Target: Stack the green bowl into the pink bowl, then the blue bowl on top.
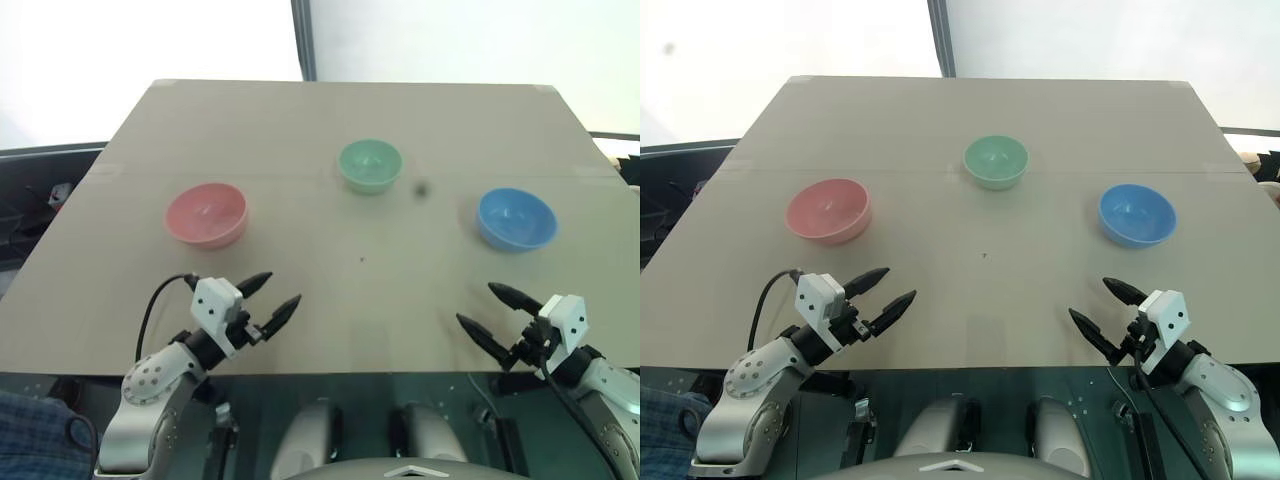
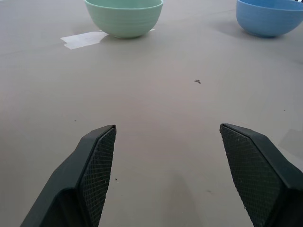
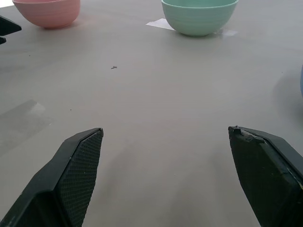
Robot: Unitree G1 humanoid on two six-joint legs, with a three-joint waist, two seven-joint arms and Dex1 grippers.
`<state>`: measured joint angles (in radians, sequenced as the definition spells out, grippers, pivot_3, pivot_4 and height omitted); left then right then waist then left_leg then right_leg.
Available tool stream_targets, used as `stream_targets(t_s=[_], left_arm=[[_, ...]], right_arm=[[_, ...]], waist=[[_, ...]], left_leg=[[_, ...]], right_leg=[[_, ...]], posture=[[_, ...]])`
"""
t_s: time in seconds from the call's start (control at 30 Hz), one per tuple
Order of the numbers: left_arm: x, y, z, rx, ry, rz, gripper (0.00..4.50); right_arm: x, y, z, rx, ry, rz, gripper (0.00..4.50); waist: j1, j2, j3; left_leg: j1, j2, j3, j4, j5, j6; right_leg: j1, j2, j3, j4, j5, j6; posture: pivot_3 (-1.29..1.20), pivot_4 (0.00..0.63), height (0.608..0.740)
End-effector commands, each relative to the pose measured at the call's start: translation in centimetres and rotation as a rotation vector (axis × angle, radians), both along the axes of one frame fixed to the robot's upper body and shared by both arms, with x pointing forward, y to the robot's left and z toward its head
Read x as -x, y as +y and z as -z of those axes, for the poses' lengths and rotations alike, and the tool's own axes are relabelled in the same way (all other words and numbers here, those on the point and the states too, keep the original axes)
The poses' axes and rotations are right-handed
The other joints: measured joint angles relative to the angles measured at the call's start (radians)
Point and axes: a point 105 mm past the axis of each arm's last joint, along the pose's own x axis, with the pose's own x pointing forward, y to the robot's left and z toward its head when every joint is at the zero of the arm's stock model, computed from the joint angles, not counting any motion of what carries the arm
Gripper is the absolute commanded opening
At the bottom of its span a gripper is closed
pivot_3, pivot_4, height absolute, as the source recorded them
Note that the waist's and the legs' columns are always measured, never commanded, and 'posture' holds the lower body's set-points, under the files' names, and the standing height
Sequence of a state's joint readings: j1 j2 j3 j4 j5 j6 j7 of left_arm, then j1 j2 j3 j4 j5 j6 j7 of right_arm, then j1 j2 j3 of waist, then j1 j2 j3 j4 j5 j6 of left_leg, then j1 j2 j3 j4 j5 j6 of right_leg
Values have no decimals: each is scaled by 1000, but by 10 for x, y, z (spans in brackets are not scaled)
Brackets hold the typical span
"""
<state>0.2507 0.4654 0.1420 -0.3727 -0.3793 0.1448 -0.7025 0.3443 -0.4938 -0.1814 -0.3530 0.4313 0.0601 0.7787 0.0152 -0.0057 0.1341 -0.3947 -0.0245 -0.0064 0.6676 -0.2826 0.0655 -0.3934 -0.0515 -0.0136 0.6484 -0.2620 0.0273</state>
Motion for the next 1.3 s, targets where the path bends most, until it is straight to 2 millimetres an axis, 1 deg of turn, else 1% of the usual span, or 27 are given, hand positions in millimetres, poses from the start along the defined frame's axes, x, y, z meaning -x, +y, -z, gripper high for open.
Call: stream_targets(t_s=[0.03, 0.3, 1.13, 1.27, 1.3], left_arm=[[-1, -2, -6, -3, -32, 14, 3707], [-2, -2, -6, 3, -36, 12, 3707], [3, -4, -3, 20, -36, 10, 3707], [3, -3, -3, 14, -36, 5, 3707], [1, -2, -2, 5, -32, 0, 3707]], right_arm=[[-1, 2, -14, 3, -64, -13, 4439], [-2, 3, -14, 2, -68, -13, 4439], [-2, 3, -14, 7, -62, -25, 4439], [-4, 6, -17, 1, -73, -33, 4439], [-5, 8, -20, -5, -84, -41, 4439]], waist=[[0, 0, 0], [0, 0, 0], [0, 0, 0], [0, 0, -1], [0, 0, -1]], left_leg=[[0, 0, 0, 0, 0, 0], [0, 0, 0, 0, 0, 0], [0, 0, 0, 0, 0, 0], [0, 0, 0, 0, 0, 0], [0, 0, 0, 0, 0, 0]], right_leg=[[0, 0, 0, 0, 0, 0], [0, 0, 0, 0, 0, 0], [0, 0, 0, 0, 0, 0], [0, 0, 0, 0, 0, 0], [0, 0, 0, 0, 0, 0]], posture=[[0, 150, 740], [0, 150, 740], [0, 150, 740], [0, 150, 740], [0, 150, 740]])
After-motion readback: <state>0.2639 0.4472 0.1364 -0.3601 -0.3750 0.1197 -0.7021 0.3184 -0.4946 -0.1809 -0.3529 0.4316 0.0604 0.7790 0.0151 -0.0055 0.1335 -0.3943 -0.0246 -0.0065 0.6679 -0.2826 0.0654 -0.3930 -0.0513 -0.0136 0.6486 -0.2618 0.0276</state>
